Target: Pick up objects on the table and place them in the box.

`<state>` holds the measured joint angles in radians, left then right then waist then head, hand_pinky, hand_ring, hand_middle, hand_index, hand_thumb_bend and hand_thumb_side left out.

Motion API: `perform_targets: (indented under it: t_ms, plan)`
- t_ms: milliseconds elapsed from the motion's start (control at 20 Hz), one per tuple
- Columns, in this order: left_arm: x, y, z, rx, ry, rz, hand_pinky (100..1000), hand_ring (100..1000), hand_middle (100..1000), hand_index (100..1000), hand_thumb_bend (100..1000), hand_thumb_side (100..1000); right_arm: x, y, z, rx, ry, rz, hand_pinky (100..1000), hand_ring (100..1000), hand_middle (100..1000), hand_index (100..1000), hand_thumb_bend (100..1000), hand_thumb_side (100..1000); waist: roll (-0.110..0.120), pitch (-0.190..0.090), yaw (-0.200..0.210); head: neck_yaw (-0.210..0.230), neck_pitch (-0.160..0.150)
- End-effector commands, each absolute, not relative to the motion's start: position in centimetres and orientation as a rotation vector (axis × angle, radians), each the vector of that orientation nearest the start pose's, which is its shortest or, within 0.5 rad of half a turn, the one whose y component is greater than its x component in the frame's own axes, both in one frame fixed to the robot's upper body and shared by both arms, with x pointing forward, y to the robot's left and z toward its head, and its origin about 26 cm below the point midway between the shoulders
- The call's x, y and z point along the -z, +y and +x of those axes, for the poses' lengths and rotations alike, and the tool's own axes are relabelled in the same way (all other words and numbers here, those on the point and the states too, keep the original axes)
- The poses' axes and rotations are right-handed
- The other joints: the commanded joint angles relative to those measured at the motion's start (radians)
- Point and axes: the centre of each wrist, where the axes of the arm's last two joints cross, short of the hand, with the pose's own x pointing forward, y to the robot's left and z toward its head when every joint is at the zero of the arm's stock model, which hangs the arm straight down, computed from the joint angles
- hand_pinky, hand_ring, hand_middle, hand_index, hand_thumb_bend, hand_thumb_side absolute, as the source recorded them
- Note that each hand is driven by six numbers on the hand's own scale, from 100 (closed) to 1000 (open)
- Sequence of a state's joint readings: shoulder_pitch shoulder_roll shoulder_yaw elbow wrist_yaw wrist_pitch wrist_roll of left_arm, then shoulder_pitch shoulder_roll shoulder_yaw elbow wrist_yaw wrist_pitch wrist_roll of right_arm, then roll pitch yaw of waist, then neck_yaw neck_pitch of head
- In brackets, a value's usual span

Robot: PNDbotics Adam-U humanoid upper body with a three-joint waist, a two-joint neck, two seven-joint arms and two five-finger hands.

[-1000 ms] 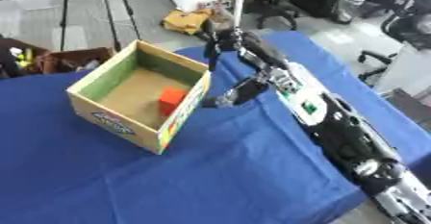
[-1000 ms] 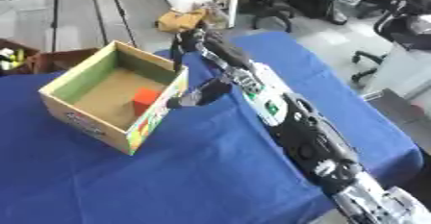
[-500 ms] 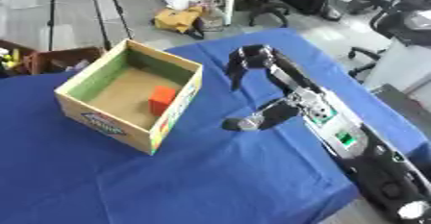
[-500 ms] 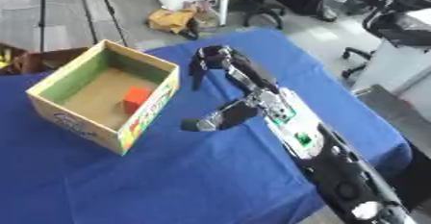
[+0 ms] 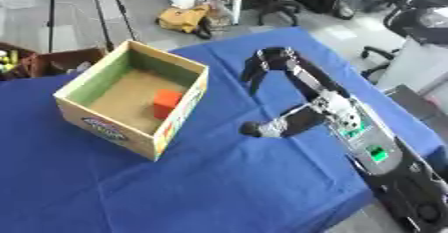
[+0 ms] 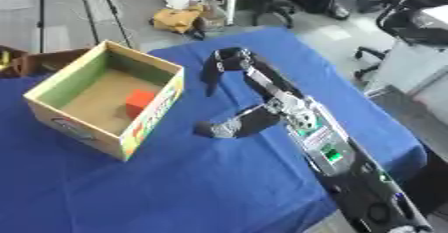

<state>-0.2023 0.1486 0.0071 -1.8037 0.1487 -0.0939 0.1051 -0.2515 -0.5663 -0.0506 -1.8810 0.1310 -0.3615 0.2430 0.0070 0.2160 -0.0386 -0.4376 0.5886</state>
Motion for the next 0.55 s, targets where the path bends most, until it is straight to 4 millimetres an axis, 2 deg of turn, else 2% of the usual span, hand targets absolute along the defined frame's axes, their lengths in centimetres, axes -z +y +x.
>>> perform_targets:
  t_ms: [50,550]
  plan:
    - [-11.95,25.31,31.28,-0.035,-2.109,-0.011,551,794,477,614,344,834,-20.72,-32.87,30.22,-1.032,-2.292,-0.349,813,605,570,485,630,356,-0.001,-0.014,-0.003,0.002,-0.003]
    - [-11.87,25.32,31.25,-0.035,-2.106,-0.010,550,796,478,614,343,836,-20.58,-33.45,30.03,-1.034,-2.258,-0.259,818,607,573,484,619,364,0.002,-0.014,-0.011,0.006,-0.001]
